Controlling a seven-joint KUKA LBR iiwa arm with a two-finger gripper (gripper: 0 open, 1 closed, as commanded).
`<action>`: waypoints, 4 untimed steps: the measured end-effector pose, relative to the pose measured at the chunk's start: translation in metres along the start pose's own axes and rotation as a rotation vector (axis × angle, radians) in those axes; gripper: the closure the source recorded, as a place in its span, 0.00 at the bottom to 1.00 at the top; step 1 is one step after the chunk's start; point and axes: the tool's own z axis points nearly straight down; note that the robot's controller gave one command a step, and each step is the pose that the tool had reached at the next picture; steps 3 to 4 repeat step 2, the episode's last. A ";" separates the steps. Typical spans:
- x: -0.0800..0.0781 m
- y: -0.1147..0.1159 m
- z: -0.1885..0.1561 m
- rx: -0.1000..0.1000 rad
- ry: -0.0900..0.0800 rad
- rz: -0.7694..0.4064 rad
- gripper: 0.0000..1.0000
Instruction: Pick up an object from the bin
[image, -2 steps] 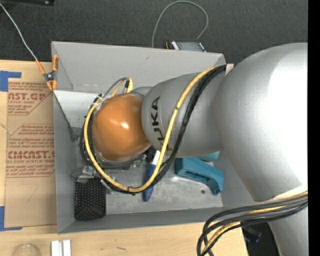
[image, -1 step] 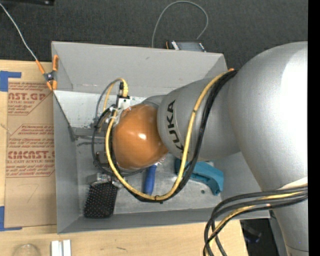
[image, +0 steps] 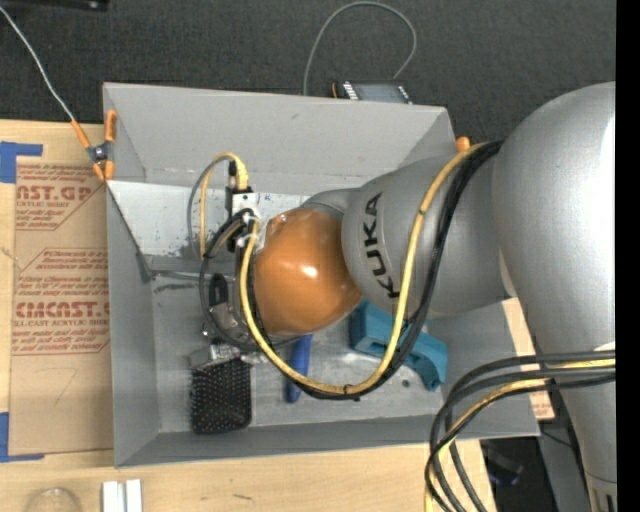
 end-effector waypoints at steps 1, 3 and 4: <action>-0.007 -0.010 -0.065 0.006 -0.005 0.017 1.00; 0.035 -0.016 -0.197 0.014 -0.006 0.008 1.00; 0.035 -0.016 -0.197 0.014 -0.006 0.008 1.00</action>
Offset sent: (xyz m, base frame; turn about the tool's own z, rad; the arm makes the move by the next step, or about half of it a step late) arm -0.0011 -0.0010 0.0634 0.0149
